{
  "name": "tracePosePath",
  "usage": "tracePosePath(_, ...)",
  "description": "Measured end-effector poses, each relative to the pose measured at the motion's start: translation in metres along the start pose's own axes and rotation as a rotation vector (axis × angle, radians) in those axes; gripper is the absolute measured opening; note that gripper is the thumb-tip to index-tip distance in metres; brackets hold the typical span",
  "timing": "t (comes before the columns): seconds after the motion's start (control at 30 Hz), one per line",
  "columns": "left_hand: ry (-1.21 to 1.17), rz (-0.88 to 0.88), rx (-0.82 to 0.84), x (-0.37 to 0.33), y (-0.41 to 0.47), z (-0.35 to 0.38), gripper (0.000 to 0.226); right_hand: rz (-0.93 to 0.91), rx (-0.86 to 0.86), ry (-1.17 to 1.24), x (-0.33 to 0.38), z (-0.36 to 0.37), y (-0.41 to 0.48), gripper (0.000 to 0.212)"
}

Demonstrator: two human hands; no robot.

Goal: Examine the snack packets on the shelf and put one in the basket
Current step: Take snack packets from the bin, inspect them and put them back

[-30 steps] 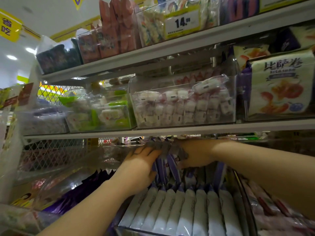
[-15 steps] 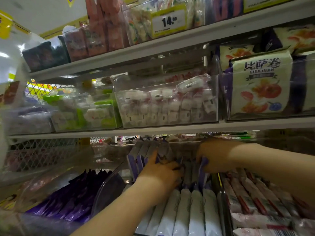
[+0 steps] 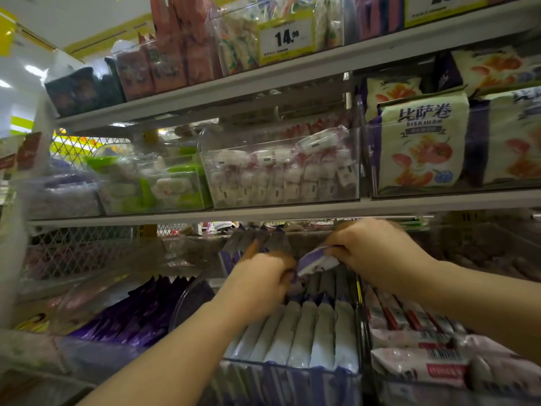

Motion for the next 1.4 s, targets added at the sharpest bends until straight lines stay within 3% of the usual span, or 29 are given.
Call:
tracePosePath(0.13,-0.609,-0.377,-0.184,0.035,-0.035,-0.029,0.023,-0.108,-0.203,0.26,0.033,-0.026,-0.022,0.025)
tracePosePath(0.23,-1.172,-0.662,-0.044,0.043,-0.069,-0.019,0.037,-0.176,-0.358,0.445,0.066,-0.038,-0.036,0.02)
tracePosePath(0.3,-1.378,-0.695,0.072,0.039,-0.092,-0.017,0.049,-0.238,-0.405,0.533,0.095,-0.037,-0.044,0.021)
tracePosePath(0.37,-1.491,-0.682,0.083,0.038,-0.116,-0.021,0.046,-0.28,-0.361,0.601,0.123,-0.025,-0.051,0.021)
tracePosePath(0.5,-1.368,-0.691,-0.076,0.061,-0.174,-0.032,0.022,-0.211,-0.14,0.826,0.168,0.021,-0.057,0.034)
tracePosePath(0.63,-1.242,-0.736,-0.148,0.081,-0.247,-0.029,0.046,-0.025,-0.017,1.184,0.211,0.068,-0.072,0.051)
tracePosePath(0.77,-1.182,-0.795,-0.022,0.095,-0.325,-0.003,0.06,0.326,0.132,1.661,0.253,0.143,-0.095,0.054)
tracePosePath(0.83,-1.151,-0.817,0.064,0.099,-0.36,0.015,0.061,0.46,0.264,1.876,0.284,0.179,-0.107,0.027)
tracePosePath(0.87,-1.142,-0.838,0.099,0.101,-0.377,0.025,0.063,0.525,0.318,1.958,0.298,0.195,-0.112,0.024)
tracePosePath(1.0,-1.111,-0.933,0.153,0.103,-0.422,0.054,0.066,0.794,0.449,2.181,0.336,0.244,-0.133,0.037)
tracePosePath(1.13,-1.073,-1.008,0.141,0.108,-0.444,0.074,0.062,0.838,0.496,2.213,0.351,0.274,-0.146,0.034)
tracePosePath(1.3,-1.045,-1.134,-0.007,0.124,-0.445,0.079,0.018,0.752,0.48,2.055,0.353,0.288,-0.151,0.026)
tracePosePath(1.4,-1.086,-1.23,-0.06,0.128,-0.448,0.086,0.02,0.713,0.466,2.035,0.351,0.29,-0.152,0.023)
Point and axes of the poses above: each hand's wrist, its own y-axis towards the middle knuckle, its own z-axis out of the palm, x = y × z, the point moved 9 cm from there along y, towards the middle knuckle, and after that the axes turned 7 degrees about y, right-handed, at the moved point
